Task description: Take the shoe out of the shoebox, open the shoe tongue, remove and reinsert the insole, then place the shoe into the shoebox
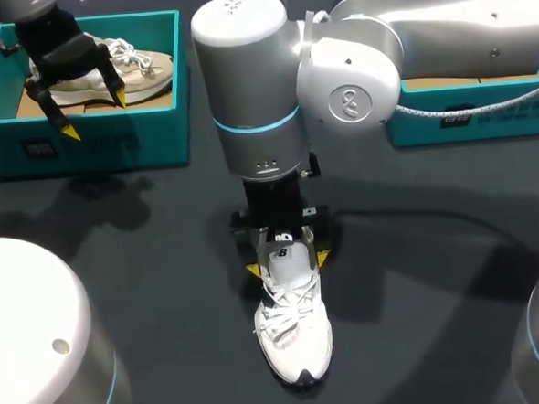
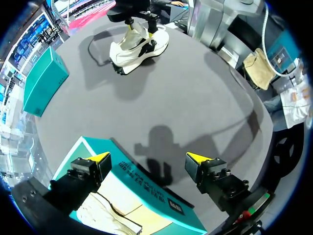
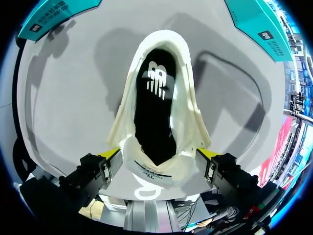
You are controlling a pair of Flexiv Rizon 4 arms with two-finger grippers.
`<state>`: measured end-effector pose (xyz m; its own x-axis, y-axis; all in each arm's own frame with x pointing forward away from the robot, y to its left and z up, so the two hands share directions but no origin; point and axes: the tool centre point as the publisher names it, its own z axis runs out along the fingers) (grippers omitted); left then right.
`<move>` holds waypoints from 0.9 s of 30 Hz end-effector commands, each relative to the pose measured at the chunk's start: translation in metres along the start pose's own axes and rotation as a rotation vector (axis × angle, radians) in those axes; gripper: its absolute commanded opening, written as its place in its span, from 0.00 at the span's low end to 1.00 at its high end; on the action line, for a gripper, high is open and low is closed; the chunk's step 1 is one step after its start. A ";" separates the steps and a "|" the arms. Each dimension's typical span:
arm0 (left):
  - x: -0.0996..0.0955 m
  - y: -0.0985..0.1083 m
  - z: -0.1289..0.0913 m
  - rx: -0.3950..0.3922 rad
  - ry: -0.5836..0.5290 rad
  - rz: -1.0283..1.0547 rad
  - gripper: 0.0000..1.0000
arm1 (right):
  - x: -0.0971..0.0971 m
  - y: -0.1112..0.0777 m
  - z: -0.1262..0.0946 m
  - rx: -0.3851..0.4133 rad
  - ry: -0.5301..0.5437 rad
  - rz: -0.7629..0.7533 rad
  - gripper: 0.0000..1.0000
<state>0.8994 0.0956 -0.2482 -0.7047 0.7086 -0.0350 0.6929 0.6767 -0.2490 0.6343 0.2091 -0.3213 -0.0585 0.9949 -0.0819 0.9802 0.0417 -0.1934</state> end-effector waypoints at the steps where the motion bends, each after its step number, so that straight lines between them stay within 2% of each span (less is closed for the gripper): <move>1: 0.000 0.000 0.000 -0.001 0.002 0.001 1.00 | 0.001 -0.013 -0.005 -0.028 -0.001 0.001 1.00; 13: 0.000 0.000 0.000 -0.001 0.002 0.001 1.00 | 0.008 -0.047 -0.011 -0.038 0.003 0.028 1.00; 19: 0.000 0.000 0.000 -0.001 0.002 0.001 1.00 | 0.011 -0.066 -0.015 -0.073 0.018 0.040 1.00; 22: 0.000 0.000 0.000 -0.001 0.002 0.001 1.00 | 0.011 -0.068 -0.016 -0.088 0.011 0.058 0.73; 24: 0.000 0.000 0.000 -0.001 0.002 0.001 1.00 | 0.010 -0.068 -0.017 -0.110 0.011 0.069 0.47; 27: 0.000 0.000 0.000 -0.001 0.002 0.001 1.00 | 0.009 -0.063 -0.018 -0.115 0.011 0.063 0.36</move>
<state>0.8994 0.0956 -0.2481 -0.7047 0.7087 -0.0350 0.6929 0.6767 -0.2489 0.5831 0.2129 -0.2935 -0.0452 0.9969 -0.0651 0.9916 0.0368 -0.1237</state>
